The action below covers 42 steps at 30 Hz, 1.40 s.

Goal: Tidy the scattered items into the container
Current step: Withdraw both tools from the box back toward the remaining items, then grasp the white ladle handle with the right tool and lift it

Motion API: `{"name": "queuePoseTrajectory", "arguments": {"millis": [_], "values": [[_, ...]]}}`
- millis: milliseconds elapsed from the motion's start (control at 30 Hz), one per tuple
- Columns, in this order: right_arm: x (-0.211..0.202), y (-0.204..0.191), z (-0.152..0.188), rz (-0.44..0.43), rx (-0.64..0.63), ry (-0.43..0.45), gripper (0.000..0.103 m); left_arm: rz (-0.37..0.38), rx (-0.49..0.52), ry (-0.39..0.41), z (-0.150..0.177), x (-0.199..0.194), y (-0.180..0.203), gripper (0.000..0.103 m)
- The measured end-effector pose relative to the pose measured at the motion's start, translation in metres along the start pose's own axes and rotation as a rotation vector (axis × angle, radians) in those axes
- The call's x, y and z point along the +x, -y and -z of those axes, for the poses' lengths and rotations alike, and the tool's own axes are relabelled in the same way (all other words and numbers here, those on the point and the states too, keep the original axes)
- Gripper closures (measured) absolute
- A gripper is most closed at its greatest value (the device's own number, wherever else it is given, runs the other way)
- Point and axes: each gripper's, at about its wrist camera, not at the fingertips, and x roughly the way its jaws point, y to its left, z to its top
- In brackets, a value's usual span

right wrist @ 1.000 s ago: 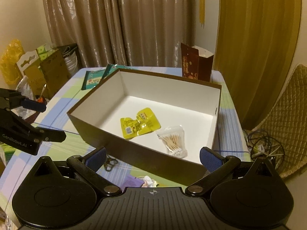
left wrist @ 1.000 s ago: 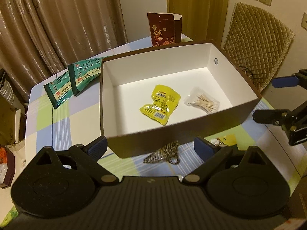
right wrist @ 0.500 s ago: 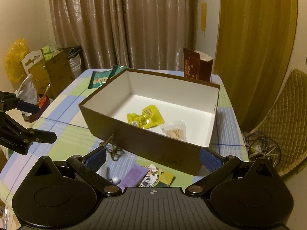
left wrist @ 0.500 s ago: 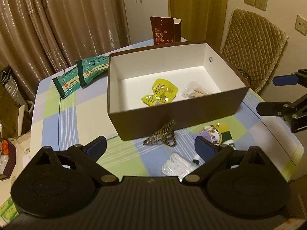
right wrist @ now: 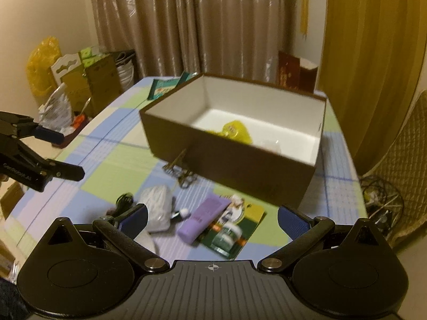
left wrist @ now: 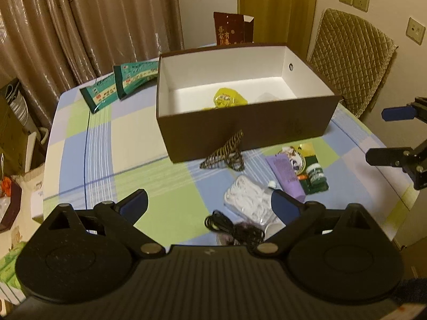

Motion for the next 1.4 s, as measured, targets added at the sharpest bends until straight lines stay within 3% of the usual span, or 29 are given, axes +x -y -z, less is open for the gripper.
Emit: {"name": "queuePoseTrajectory", "arguments": {"millis": [700,767,933,1167,1300,1400], "values": [[0.049,-0.025,0.064,-0.103,-0.190,-0.188,0.003,-0.011,-0.031,-0.090,0.053,0.024,-0.006,0.006],[0.054,-0.030,0.069,-0.119,-0.232,-0.200,0.010,-0.013,-0.035,-0.099,0.054,0.027,-0.007,0.006],[0.072,-0.040,0.081,-0.157,-0.347,-0.233,0.040,-0.013,-0.043,-0.116,0.057,0.035,-0.009,0.006],[0.091,-0.049,0.092,-0.168,-0.485,-0.229,0.060,-0.017,-0.047,-0.133,0.061,0.042,-0.013,0.006],[0.091,-0.054,0.097,-0.190,-0.540,-0.193,0.080,-0.019,-0.052,-0.143,0.064,0.045,-0.015,0.006],[0.090,-0.059,0.101,-0.189,-0.586,-0.180,0.088,-0.018,-0.057,-0.150,0.065,0.047,-0.016,0.006]]}}
